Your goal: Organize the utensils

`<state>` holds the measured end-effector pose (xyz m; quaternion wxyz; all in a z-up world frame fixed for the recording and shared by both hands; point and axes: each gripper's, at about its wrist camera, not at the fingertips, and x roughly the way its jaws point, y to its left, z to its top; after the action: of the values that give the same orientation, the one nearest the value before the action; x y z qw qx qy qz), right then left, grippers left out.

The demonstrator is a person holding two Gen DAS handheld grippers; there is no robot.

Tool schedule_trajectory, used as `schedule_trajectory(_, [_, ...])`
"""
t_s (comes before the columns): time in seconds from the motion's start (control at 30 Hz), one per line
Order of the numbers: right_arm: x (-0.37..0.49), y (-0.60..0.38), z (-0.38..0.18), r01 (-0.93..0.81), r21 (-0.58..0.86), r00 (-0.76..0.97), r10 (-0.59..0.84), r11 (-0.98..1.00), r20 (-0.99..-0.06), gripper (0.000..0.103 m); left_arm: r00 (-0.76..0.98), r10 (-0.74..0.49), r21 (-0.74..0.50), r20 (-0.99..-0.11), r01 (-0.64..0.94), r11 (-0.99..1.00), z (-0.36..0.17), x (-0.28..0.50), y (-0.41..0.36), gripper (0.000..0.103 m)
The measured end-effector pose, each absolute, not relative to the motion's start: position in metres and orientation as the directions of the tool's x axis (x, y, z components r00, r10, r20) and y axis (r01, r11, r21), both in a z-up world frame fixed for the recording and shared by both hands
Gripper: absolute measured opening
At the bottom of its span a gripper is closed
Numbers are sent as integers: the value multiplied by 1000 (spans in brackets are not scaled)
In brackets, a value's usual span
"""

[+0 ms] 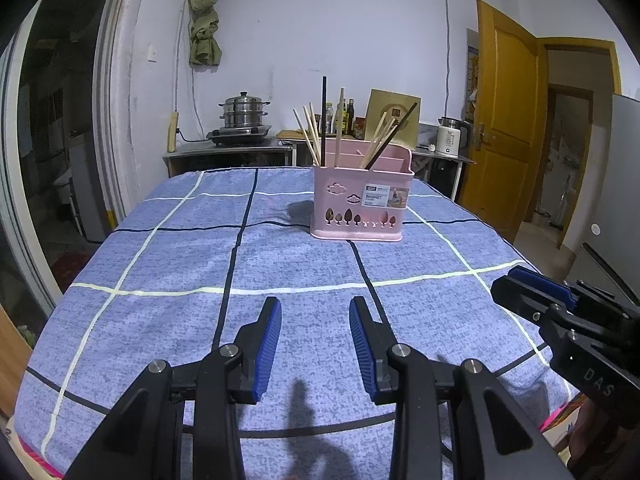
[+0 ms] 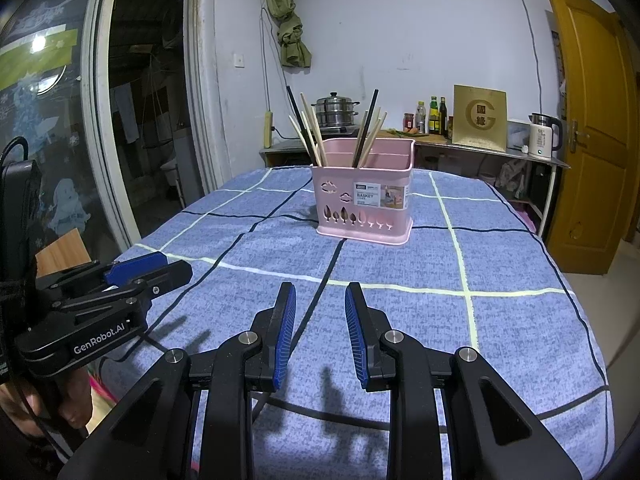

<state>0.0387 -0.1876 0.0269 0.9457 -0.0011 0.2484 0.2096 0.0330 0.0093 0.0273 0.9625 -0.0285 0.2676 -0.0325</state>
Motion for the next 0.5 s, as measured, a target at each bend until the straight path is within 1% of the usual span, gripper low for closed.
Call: schedule_trajectory(0.5, [37,-190,29,-393,105,791,394,914,-469,26,871,-49,-50,-489,28,998,28,26,6,35])
